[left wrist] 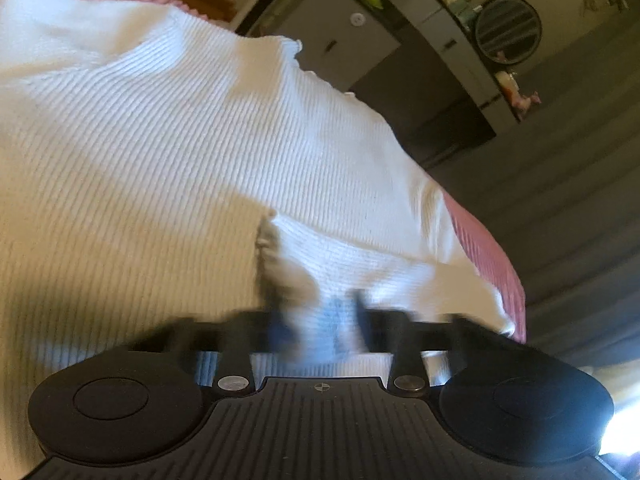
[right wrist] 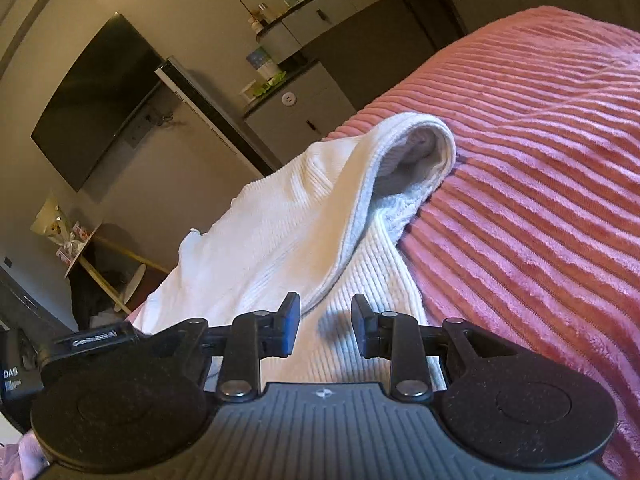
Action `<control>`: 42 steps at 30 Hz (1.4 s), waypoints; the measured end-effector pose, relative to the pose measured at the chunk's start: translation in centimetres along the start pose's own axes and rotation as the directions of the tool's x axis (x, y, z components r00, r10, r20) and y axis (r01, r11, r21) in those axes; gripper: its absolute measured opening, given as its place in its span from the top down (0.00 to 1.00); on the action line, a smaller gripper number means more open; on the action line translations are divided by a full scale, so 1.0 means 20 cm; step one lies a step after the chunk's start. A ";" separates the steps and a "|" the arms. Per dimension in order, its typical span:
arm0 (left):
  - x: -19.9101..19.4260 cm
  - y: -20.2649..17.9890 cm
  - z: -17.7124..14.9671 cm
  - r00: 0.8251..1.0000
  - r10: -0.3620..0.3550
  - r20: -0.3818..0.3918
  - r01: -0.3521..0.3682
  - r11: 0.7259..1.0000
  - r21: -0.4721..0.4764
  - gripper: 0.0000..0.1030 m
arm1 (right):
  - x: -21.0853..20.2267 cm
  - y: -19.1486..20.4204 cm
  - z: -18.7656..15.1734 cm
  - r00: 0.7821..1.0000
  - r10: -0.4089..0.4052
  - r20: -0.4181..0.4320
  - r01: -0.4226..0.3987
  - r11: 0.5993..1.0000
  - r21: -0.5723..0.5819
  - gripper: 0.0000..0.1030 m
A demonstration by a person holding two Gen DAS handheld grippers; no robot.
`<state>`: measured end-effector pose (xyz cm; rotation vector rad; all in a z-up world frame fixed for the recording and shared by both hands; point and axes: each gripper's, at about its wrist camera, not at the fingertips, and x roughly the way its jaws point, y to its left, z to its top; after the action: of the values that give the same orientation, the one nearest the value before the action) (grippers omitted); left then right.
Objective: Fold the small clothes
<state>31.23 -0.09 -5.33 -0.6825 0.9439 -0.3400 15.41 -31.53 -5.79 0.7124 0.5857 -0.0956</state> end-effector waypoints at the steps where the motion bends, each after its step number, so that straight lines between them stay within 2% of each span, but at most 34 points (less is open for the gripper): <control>1: 0.00 0.01 0.01 1.000 -0.017 -0.008 0.017 1.000 -0.017 0.93 | 0.01 0.00 0.00 1.000 0.001 -0.001 -0.001 1.000 0.002 0.73; 3: -0.06 -0.02 0.05 1.000 -0.022 0.022 0.021 1.000 0.005 0.93 | 0.01 0.00 0.00 1.000 0.009 0.006 -0.009 1.000 0.000 0.73; 8: -0.28 -0.11 0.18 0.990 0.025 0.140 -0.047 0.986 0.157 0.93 | 0.00 0.04 0.00 1.000 0.000 0.021 0.001 0.999 -0.038 0.73; 10: -0.36 -0.11 0.22 0.977 0.078 0.198 -0.118 0.973 0.199 0.93 | 0.01 0.04 -0.01 1.000 -0.002 0.017 0.003 0.999 -0.034 0.73; 13: -0.40 -0.04 0.26 0.953 0.182 0.243 -0.233 0.951 0.204 0.92 | 0.02 0.06 -0.02 1.000 -0.012 0.016 0.013 0.998 -0.057 0.73; 15: -0.39 0.02 0.25 0.932 0.255 0.258 -0.311 0.927 0.210 0.83 | 0.03 0.08 -0.03 1.000 -0.017 0.017 0.018 0.997 -0.074 0.72; 16: -0.39 0.05 0.24 0.924 0.278 0.261 -0.336 0.918 0.211 0.73 | 0.03 0.09 -0.03 1.000 -0.015 0.016 0.016 0.997 -0.079 0.69; 17: -0.38 0.07 0.24 0.925 0.281 0.256 -0.338 0.916 0.215 0.62 | 0.03 0.09 -0.03 1.000 -0.015 0.016 0.016 0.997 -0.082 0.68; 19: -0.38 0.13 0.23 0.933 0.275 0.232 -0.322 0.927 0.195 0.53 | 0.03 0.09 -0.03 1.000 -0.014 0.019 0.015 0.997 -0.079 0.64; 23: -0.35 0.21 0.26 0.956 0.230 0.182 -0.254 0.960 0.119 0.45 | 0.05 0.08 -0.02 1.000 -0.016 0.013 0.017 0.997 -0.075 0.64; 26: -0.32 0.23 0.26 0.961 0.221 0.165 -0.244 0.960 0.136 0.50 | 0.03 0.10 0.04 1.000 -0.013 0.015 0.015 0.996 -0.090 0.64; 28: -0.30 0.22 0.25 0.963 0.217 0.158 -0.242 0.957 0.162 0.57 | -0.01 0.13 0.11 0.998 -0.012 0.068 0.021 0.991 -0.128 0.64; 30: -0.29 0.23 0.24 0.963 0.223 0.152 -0.246 0.956 0.158 0.68 | -0.03 0.16 0.18 0.993 -0.025 0.113 0.043 0.985 -0.164 0.63; 31: -0.28 0.24 0.24 0.963 0.225 0.150 -0.248 0.957 0.153 0.82 | -0.01 0.17 0.22 0.992 -0.039 0.118 0.060 0.982 -0.181 0.63; 32: -0.27 0.25 0.25 0.961 0.234 0.150 -0.256 0.956 0.146 0.91 | 0.02 0.18 0.25 0.992 -0.063 0.112 0.085 0.975 -0.204 0.63; 35: -0.30 0.26 0.24 0.961 0.214 0.173 -0.239 0.961 0.140 0.92 | 0.16 0.22 0.36 0.991 -0.116 0.069 0.132 0.948 -0.291 0.63; 40: -0.33 0.22 0.23 0.957 0.205 0.205 -0.246 0.949 0.199 0.93 | 0.37 0.23 0.52 0.987 -0.160 -0.011 0.148 0.933 -0.329 0.63; 41: -0.33 0.21 0.23 0.957 0.203 0.207 -0.245 0.947 0.206 0.93 | 0.41 0.22 0.53 0.985 -0.168 -0.030 0.149 0.933 -0.327 0.64; 42: -0.33 0.21 0.23 0.957 0.201 0.211 -0.246 0.946 0.210 0.93 | 0.44 0.21 0.54 0.982 -0.178 -0.055 0.151 0.934 -0.325 0.72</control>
<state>31.29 8.48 -2.11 -0.3772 0.7777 -0.1770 29.07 -34.34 -1.57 0.3515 0.7221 -0.1237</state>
